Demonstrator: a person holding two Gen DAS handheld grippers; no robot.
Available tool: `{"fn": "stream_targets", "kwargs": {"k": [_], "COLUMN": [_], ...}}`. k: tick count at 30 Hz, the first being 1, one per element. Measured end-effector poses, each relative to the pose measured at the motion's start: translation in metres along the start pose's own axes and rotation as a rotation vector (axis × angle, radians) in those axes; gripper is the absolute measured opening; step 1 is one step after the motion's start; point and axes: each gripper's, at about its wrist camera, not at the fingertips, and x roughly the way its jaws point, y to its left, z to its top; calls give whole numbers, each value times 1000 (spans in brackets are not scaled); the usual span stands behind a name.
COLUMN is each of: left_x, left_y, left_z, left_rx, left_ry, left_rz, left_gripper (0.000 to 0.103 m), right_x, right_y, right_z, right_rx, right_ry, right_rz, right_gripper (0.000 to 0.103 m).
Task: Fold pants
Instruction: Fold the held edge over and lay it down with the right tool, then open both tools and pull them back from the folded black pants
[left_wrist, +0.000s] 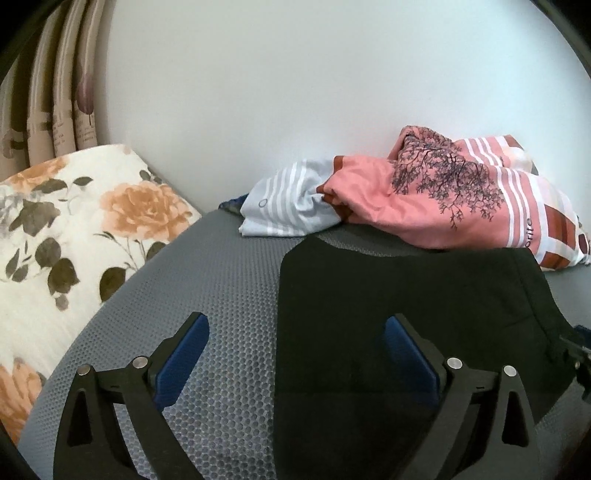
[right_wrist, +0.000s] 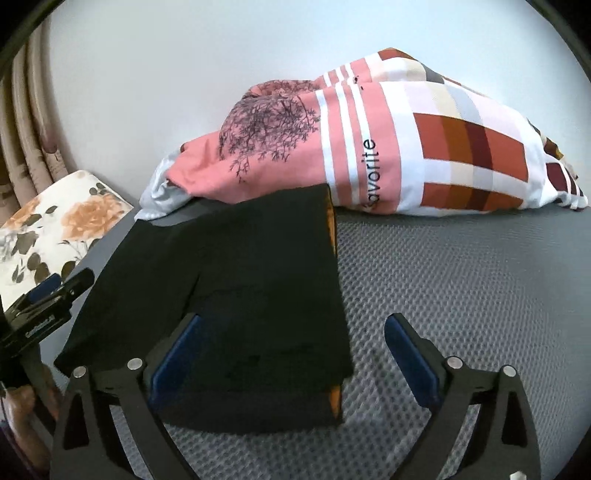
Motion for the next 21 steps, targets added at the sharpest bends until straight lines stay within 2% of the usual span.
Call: {"fn": "stream_targets", "kwargs": {"k": [6,11,15,21], "left_x": [-3,-6,-11,-14], "left_y": [-2,-3,-7,-6], "left_z": [1,1,0,-5], "left_rx": [9,20,41,38], "left_ry": [-15,-31,-51,-13], "left_rz": [13,27,74,108], "left_gripper": [98,99,103,103], "right_x": [-8,-19,-28,-43], "right_y": [11,22,26,25], "right_z": [-12,-17,-19,-18], "right_rx": [42,50,48,23], "right_ry": [52,51,46,52], "right_rz": [13,5,17,54], "right_gripper": [100,101,101,101]}}
